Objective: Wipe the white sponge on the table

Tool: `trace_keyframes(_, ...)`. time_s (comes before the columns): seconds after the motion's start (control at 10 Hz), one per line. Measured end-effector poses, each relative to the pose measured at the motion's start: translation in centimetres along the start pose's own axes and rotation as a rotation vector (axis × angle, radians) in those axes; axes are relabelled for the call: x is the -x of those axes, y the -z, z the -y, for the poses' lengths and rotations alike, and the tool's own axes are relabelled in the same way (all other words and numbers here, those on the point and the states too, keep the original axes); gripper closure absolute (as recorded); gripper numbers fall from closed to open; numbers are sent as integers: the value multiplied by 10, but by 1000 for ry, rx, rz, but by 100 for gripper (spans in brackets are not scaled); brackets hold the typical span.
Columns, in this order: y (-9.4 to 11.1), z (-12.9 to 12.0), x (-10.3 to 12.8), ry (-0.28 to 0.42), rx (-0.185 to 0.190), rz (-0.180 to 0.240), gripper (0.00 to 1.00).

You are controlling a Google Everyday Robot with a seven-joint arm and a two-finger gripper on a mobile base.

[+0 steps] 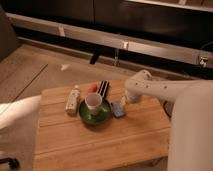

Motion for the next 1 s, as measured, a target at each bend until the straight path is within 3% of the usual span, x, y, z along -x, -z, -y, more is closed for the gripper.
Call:
trace_keyframes(0.2,-11,-10,1,47,46,-4,35)
trace_keyframes(0.5,-20,-13,7,92,82,-6,35)
trace_keyframes(1.0,-21,-16,8,98,87,-10,35)
